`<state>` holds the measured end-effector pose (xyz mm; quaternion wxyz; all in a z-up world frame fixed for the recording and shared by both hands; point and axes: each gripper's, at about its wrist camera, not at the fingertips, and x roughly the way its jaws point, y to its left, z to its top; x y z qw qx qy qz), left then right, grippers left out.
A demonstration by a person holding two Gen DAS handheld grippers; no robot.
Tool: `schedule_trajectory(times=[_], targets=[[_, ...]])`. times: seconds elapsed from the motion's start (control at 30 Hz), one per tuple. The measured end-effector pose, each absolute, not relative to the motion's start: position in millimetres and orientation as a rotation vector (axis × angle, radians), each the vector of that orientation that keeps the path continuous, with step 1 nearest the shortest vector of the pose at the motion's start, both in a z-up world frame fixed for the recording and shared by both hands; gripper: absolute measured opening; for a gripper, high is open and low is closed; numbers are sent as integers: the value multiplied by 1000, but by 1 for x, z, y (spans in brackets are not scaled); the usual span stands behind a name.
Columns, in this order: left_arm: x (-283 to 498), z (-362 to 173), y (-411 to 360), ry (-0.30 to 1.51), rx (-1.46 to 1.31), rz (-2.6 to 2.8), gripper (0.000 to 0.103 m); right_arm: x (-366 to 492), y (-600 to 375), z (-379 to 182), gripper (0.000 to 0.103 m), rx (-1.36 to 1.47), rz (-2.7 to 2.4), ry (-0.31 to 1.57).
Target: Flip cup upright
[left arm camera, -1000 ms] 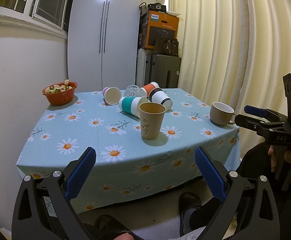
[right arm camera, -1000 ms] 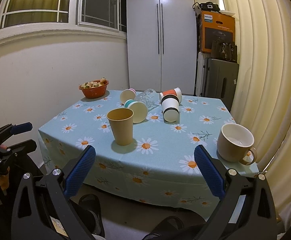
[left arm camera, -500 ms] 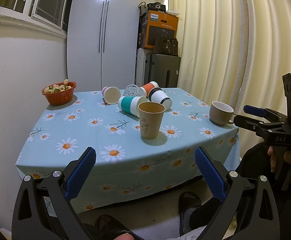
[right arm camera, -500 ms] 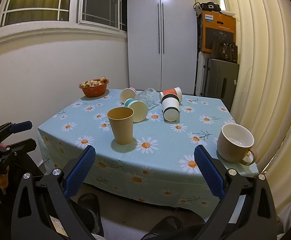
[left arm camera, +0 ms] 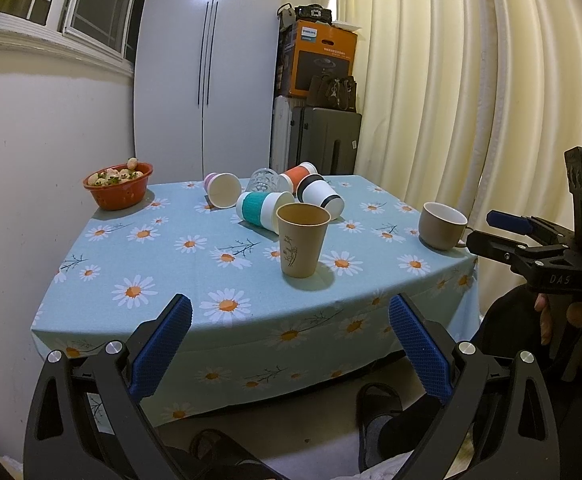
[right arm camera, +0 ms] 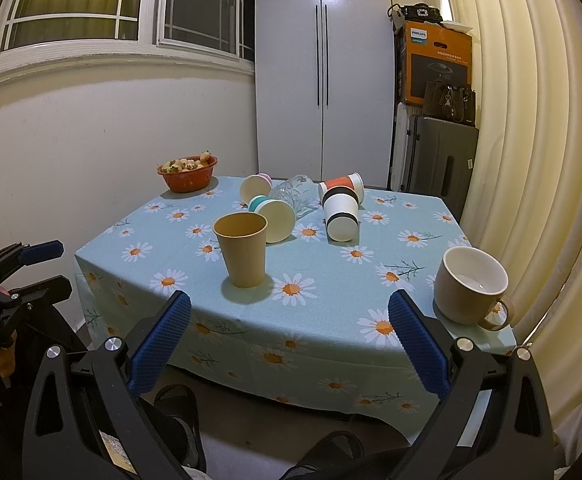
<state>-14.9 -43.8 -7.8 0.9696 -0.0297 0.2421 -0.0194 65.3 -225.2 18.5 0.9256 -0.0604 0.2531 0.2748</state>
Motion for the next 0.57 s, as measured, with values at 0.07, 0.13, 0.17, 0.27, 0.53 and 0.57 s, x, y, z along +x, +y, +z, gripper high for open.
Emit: schedule_trajectory(times=[0.07,0.13,0.17,0.27,0.53,0.57], targets=[[-15,-8,-43,487,-73,-47,96,65,-226,18,98,-123,565,519],[-16,-9,-42,485,-81,-41,96,65,-225,18,98,-123,565,519],[-17,-10,-41,484,-86,-40,96,65,-225,18,98,-122,565,519],[-17,-10,-40,479,-97,-40,96,65,-226,18,98,-123,566,520],[-15,-9,-39,486,-93,-44,96,65,-227,16,98,-125,566,521],[-15,-8,-40,487,-92,-44,96,66,-227,16,98,-125,566,521]])
